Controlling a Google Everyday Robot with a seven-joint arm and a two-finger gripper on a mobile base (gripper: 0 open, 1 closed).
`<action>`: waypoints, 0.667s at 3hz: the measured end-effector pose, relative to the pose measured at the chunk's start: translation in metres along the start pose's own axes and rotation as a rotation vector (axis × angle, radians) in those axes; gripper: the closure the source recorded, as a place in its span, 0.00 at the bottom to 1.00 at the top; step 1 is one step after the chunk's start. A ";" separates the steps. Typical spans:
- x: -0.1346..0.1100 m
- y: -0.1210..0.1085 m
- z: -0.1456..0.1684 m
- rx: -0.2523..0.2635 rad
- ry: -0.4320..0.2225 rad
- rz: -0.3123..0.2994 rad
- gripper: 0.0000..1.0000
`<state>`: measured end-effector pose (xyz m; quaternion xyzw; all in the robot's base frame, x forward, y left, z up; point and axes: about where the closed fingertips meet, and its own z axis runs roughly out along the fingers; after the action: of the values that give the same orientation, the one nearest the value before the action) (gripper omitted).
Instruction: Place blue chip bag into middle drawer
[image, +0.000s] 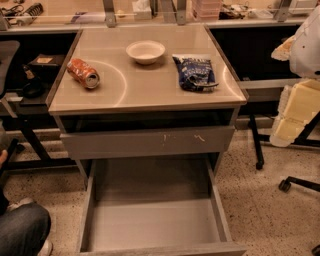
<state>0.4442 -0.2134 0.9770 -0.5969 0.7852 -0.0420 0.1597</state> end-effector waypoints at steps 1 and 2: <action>-0.009 -0.016 0.010 -0.010 0.023 0.039 0.00; -0.037 -0.048 0.033 -0.024 0.081 0.109 0.00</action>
Offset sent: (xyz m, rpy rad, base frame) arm 0.0965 0.0336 -0.0237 -0.1069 0.1636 -0.2153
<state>0.5076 -0.1877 0.9660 -0.5528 0.8229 -0.0480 0.1224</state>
